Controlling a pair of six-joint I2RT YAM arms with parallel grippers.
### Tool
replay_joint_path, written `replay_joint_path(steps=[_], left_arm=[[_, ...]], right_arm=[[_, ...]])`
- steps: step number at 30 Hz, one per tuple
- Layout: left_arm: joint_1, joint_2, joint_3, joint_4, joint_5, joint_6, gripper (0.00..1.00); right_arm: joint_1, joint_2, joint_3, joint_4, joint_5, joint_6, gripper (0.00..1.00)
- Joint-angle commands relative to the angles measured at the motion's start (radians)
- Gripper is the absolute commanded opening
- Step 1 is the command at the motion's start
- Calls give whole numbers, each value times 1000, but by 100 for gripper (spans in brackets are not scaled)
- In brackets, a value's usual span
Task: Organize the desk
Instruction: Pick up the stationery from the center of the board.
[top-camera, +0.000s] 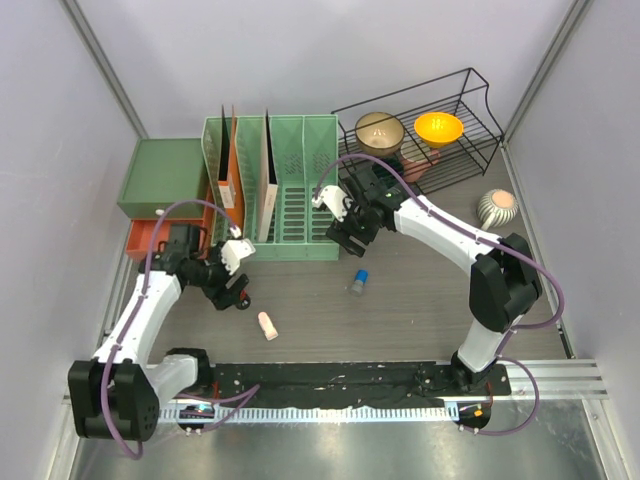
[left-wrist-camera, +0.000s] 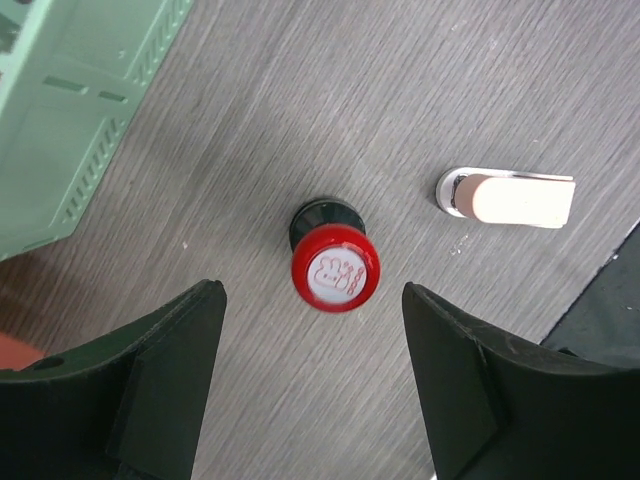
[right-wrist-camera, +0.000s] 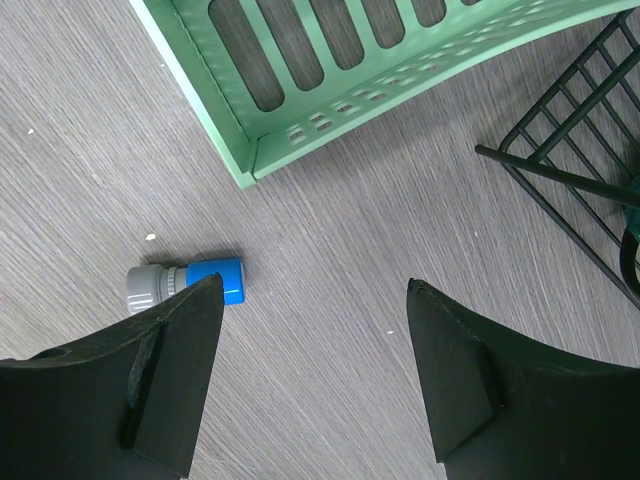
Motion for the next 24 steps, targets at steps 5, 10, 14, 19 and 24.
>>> replay_joint_path(steps=[5, 10, 14, 19, 24], left_arm=[[-92, 10, -46, 116, -83, -70, 73], [-103, 10, -55, 148, -92, -88, 69], [-124, 28, -58, 168, -99, -103, 64], [-147, 74, -57, 172, -108, -106, 56], [-150, 73, -69, 180, -122, -113, 53]], right_arm=[[-3, 10, 42, 2, 11, -3, 78], [-3, 18, 42, -1, 11, -3, 78], [-5, 20, 42, -2, 11, -3, 78], [-9, 20, 44, -4, 13, -4, 78], [-13, 20, 44, -2, 10, -4, 78]])
